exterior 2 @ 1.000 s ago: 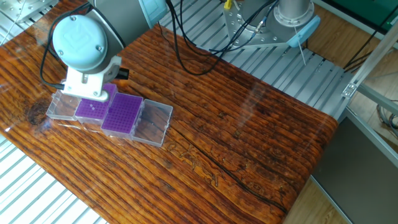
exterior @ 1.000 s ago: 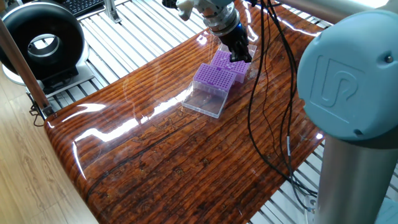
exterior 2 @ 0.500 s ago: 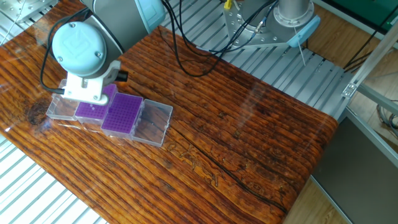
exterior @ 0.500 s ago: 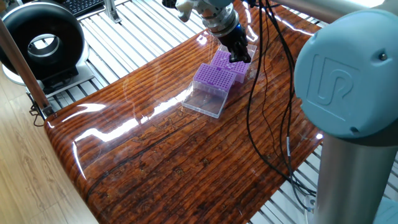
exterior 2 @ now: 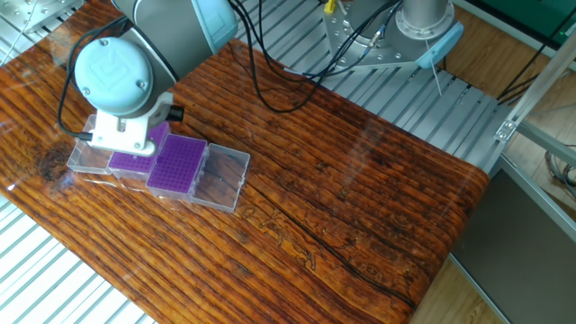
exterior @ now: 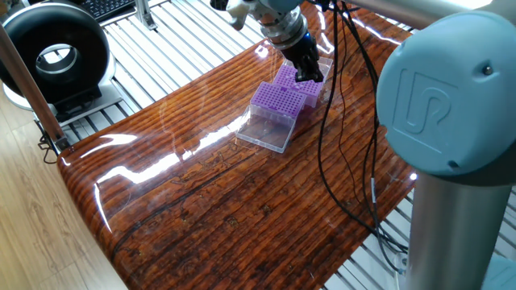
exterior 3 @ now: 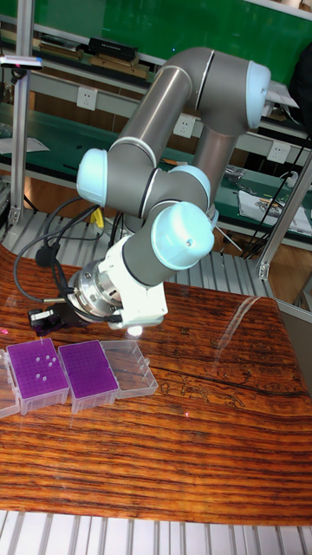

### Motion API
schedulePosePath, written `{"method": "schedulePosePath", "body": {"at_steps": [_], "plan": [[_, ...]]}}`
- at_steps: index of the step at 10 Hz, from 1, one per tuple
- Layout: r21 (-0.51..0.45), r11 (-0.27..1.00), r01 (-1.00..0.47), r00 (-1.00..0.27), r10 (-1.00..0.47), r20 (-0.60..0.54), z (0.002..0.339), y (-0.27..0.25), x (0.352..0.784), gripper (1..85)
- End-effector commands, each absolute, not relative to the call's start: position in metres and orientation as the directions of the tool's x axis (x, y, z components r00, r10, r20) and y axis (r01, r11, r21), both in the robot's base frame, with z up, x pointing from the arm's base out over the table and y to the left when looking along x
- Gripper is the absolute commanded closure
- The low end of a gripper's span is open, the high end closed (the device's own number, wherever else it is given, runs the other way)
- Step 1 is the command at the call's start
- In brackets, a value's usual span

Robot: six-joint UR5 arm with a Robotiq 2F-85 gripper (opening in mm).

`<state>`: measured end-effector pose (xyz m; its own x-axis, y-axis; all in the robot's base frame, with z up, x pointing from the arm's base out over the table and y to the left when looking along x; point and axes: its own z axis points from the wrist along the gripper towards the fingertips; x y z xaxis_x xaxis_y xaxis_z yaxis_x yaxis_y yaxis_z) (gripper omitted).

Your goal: Transfer all small pipette tips from one holder to another

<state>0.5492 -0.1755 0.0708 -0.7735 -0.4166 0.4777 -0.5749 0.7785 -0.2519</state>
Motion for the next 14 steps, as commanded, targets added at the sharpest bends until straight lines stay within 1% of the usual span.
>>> {"method": "schedulePosePath", "body": {"at_steps": [1,4,14], "plan": [[-0.251,0.784,-0.567,-0.781,-0.416,0.465,0.061,-0.172,0.557,84.3],[-0.25,0.784,-0.568,-0.782,-0.419,0.461,0.055,-0.171,0.561,84.3],[-0.251,0.781,-0.572,-0.778,-0.42,0.467,0.053,-0.167,0.567,84.3]]}}
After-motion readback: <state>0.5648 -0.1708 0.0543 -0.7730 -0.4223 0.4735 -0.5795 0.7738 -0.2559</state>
